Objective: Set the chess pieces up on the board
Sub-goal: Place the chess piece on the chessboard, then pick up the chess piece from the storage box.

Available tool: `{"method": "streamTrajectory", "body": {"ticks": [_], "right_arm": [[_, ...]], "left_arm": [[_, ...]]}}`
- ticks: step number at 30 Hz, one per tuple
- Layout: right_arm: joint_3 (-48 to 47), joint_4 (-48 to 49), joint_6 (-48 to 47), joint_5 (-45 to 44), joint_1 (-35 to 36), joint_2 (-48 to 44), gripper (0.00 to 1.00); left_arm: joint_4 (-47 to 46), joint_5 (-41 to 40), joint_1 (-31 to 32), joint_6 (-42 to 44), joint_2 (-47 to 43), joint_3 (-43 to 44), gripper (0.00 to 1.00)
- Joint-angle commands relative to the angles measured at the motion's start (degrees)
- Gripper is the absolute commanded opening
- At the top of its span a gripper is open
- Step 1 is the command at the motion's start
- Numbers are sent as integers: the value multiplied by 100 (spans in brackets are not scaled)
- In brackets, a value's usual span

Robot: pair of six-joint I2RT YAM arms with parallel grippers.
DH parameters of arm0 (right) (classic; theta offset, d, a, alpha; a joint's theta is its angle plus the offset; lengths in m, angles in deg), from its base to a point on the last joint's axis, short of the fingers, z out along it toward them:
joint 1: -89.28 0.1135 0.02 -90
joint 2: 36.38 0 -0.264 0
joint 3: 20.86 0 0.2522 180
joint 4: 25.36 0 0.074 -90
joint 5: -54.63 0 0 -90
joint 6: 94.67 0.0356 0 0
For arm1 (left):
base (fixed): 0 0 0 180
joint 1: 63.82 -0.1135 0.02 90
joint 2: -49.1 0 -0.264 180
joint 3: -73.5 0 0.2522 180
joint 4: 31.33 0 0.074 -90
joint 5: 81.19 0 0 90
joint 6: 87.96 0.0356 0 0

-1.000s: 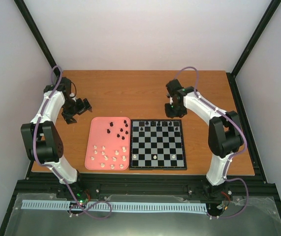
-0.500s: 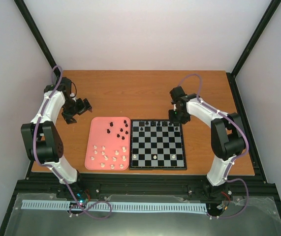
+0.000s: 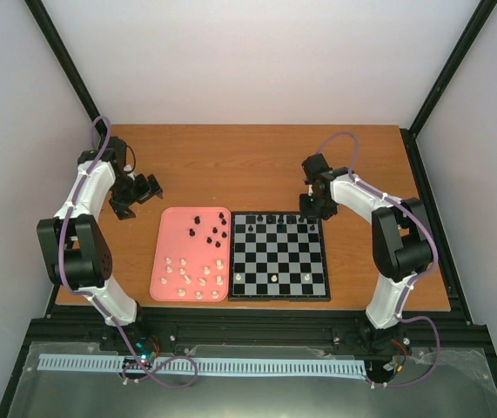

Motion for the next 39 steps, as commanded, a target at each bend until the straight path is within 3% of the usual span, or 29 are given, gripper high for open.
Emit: {"method": "streamTrajectory", "body": {"ticks": [1,16,24,34,39], "right_arm": [[-61,99,56,-45,-52,136,8],[49,195,88,-165,-52,349,14],[-9,100,75,-180,-52,180,28],[-431,-277,63,-405,-52,-229,35],[-803,-442,32,-556,-52,-282,46]], "left_arm": [[-35,-19,42,103,47,138,100],[-44,25,45,108,92,151,100],[-44,17,47,106,81,146,100],[-40,65,54,169,92,190,100],[-100,150,246,373,43,168,100]]}}
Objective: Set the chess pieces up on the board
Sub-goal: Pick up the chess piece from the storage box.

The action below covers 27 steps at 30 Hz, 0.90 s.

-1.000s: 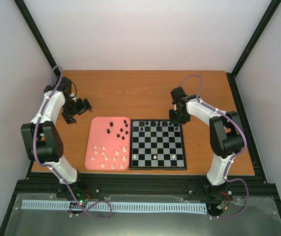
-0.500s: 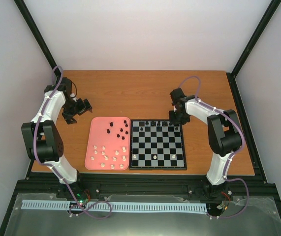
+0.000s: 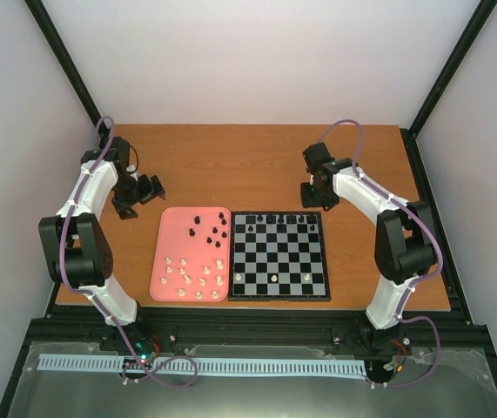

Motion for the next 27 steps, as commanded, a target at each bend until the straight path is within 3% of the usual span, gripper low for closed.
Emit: {"method": "streamTrajectory", "body": {"ticks": [1,7,15,20,27], "right_arm": [[-435,-191,-18,-257,-50,-223,48],[-1027,-307,-60,-76,-52,-120,50],[-1895,-665,-349,-116,-58,142,50],[-2151,-662,-468,-15,-129,225,50],[-2158,-627,-587,213,-283,335,50]], "left_arm": [[-114,165,261,323,-27,173,100],[-226,474,844,761,-99,221,100],[51,-261,2025,1102,524,502,80],[63,-363,2191,987,949,485,67],[-19,-305,2193,880,1208,540,68]]}}
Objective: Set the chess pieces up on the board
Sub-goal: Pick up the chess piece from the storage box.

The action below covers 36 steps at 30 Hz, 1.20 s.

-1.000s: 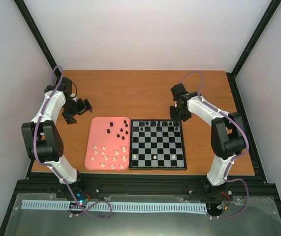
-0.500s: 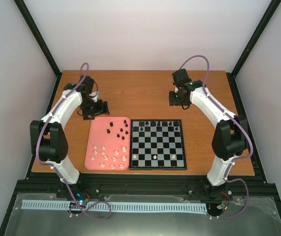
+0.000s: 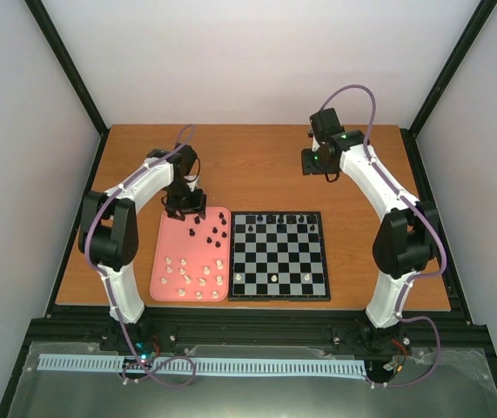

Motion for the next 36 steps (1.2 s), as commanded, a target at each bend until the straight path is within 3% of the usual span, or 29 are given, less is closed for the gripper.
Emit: {"method": "streamTrajectory", "body": {"ticks": [1,4,7,17,22,36], "right_arm": [[-91,-60,-164,133,-127,152,50],[-123,-24,-200,229,-188,202,51],[-176,-30,-246,286,-234,271,50],[-202,11,-281,503,-338,356,50],[-204,22,-281,570,-385,354,50],[-82,81,-272,653,-477,322,50]], "left_arm": [[-14,-40,5,-69,157,200,67],[-105,-26,5,-91,297,219,63],[-174,-37,14,-125,394,254,51],[-323,-270,31,-226,747,505,47],[-277,-309,40,-247,1010,736,25],[-231,-348,67,-204,1051,597,24]]}}
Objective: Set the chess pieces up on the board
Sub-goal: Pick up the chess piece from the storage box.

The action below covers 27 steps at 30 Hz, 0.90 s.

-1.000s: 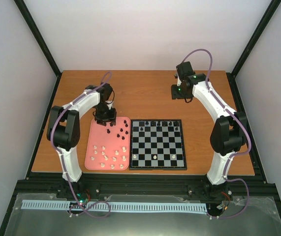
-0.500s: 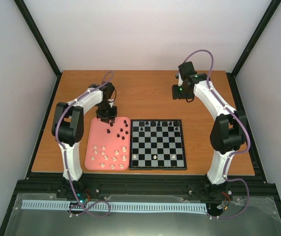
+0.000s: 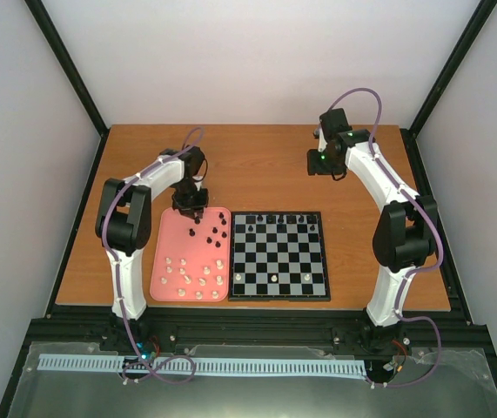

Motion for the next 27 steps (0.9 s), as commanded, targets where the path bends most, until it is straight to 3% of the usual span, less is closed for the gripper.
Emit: {"method": "streamTrajectory", "body": {"ticks": [1,7,13,21,25,27], "right_arm": [[-50,73,-38,46,-31,15,50],[-41,66,-40,45,-32,-3,50],[-44,64,-38,77,-32,6,50],[-1,87,-29,114,-36,-20,50],[12,90,-29,141,-33,-20,50],[16,99,-20,146,-37,-20,50]], "left_arm": [[17,-43,27,6,-7,42,24],[6,-61,32,21,26,32,13],[-21,-57,27,-1,40,-32,10],[22,-116,27,-47,-95,-108,30],[14,-106,27,-47,-159,-206,30],[11,-82,32,-48,-165,-262,25]]}}
